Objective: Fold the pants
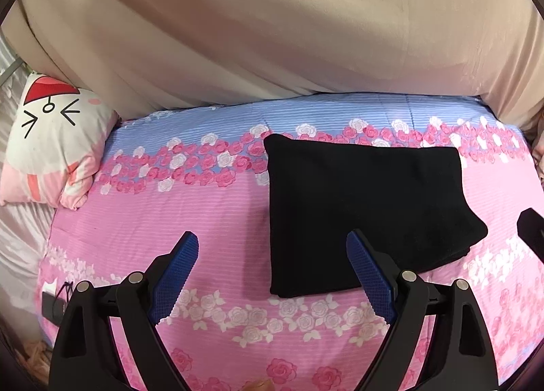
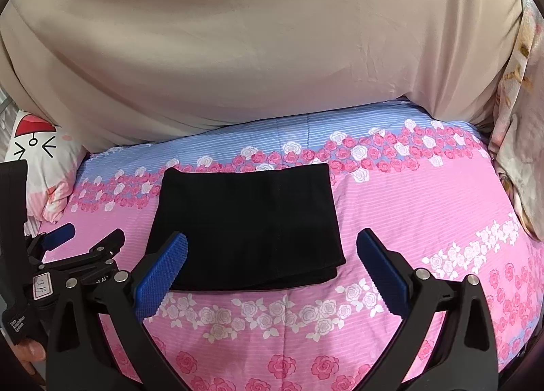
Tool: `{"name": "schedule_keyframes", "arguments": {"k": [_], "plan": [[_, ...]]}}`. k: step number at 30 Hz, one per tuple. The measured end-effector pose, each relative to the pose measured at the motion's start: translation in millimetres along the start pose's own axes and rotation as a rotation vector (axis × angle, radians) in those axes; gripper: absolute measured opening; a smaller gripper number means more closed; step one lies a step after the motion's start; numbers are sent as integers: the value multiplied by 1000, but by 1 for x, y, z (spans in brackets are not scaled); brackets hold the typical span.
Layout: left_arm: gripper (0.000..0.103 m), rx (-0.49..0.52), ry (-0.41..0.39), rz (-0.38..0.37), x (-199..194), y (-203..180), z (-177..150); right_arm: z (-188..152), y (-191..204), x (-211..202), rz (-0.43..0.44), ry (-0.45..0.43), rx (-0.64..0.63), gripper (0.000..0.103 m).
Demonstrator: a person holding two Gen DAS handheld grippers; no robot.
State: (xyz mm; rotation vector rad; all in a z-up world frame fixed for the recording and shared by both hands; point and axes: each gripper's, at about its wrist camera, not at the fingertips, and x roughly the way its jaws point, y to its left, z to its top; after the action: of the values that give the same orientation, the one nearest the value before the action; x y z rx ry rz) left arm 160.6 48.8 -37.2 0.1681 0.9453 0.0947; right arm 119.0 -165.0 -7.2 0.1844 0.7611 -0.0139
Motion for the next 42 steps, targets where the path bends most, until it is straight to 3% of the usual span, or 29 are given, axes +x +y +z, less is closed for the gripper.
{"name": "schedule_keyframes", "arguments": {"k": [25,42], "plan": [[86,26,-2,15,1,-2,-2,-3,1,2,0,13,18,98],[86,22,-9,-37,4,-1,-1,-4,0,2,-4,15,20,98]]}}
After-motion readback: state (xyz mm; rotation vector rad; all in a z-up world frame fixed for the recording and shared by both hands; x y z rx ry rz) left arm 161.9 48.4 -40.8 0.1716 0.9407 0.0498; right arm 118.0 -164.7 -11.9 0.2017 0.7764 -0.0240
